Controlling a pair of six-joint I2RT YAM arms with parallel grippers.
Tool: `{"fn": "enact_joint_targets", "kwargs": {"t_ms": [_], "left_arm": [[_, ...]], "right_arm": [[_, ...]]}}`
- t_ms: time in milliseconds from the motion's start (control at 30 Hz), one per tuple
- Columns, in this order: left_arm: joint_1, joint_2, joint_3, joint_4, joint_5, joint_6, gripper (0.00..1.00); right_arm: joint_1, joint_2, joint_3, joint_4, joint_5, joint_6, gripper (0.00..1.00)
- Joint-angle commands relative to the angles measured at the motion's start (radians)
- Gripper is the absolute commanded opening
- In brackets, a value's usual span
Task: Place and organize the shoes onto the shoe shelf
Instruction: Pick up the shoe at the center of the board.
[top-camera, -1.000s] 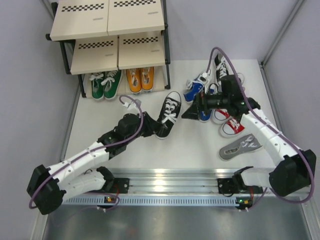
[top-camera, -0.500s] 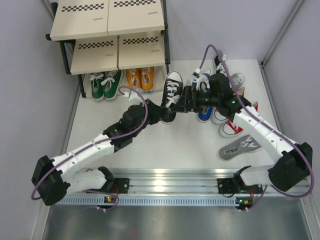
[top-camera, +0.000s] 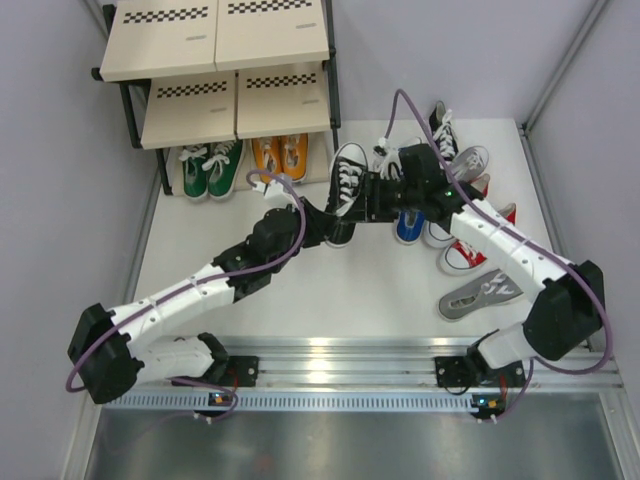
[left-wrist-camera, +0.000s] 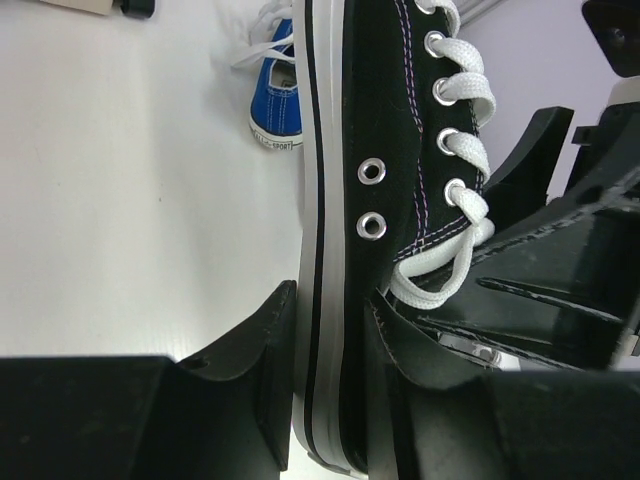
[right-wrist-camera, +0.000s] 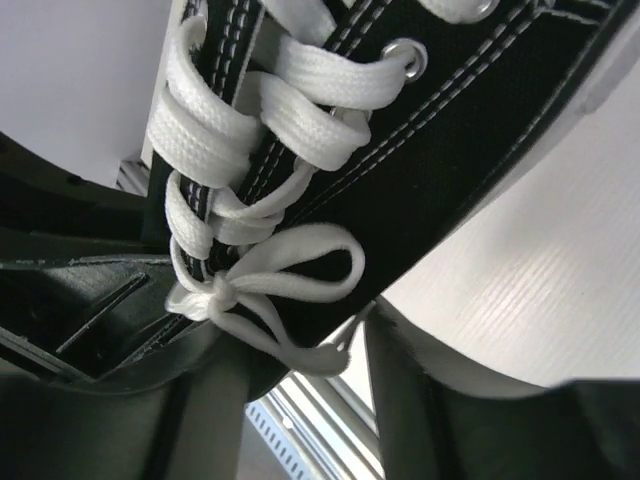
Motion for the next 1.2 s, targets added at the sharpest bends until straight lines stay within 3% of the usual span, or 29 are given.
{"fn": "enact_joint_targets", "kwargs": {"t_ms": [0,100,133,167,200,267,367,433,533,633,900,1167], "left_arm": [[-0.009,-0.025,0.044,0.245,-0.013,-0.007,0.00],[-0.010,-0.036,0.007,0.298,0.004,-0.021,0.00],[-0.010,-0.039,-0.008,0.323,0.011,-0.022,0.00],[-0.010,-0.042,-0.017,0.337,0.021,-0.025,0.00],[-0.010,-0.045,-0.028,0.347,0.030,-0.032,0.00],[-0.010,-0.062,-0.056,0.358,0.047,-0.038,0.00],[-0.010,-0.096,-0.100,0.366,0.073,-0.045,0.14],[-0.010,-0.128,-0.126,0.368,0.088,-0.058,0.33],[-0.010,-0.177,-0.180,0.389,0.117,-0.067,0.53],[-0.010,-0.223,-0.215,0.394,0.133,-0.065,0.64],[-0.009,-0.366,-0.246,0.270,0.085,-0.039,0.78],[-0.007,-0.424,-0.290,0.127,0.001,-0.172,0.80]], "right_arm": [[0.017,0.037,0.075,0.007,0.017,-0.004,0.43],[0.016,0.074,0.123,0.018,-0.003,-0.019,0.24],[0.013,0.086,0.135,0.022,-0.014,-0.024,0.10],[0.008,0.089,0.155,0.032,-0.027,-0.033,0.02],[0.007,0.091,0.167,0.029,-0.037,-0.074,0.00],[-0.004,0.091,0.195,0.012,-0.055,-0.113,0.00],[-0.012,0.067,0.186,0.019,-0.080,-0.199,0.00],[-0.018,0.034,0.166,0.042,-0.081,-0.228,0.00],[-0.018,0.007,0.141,0.058,-0.080,-0.245,0.00],[-0.016,0.002,0.146,0.055,-0.075,-0.257,0.00],[-0.021,0.011,0.158,0.075,-0.136,-0.251,0.00],[-0.027,-0.013,0.129,0.122,-0.229,-0.222,0.00]]}}
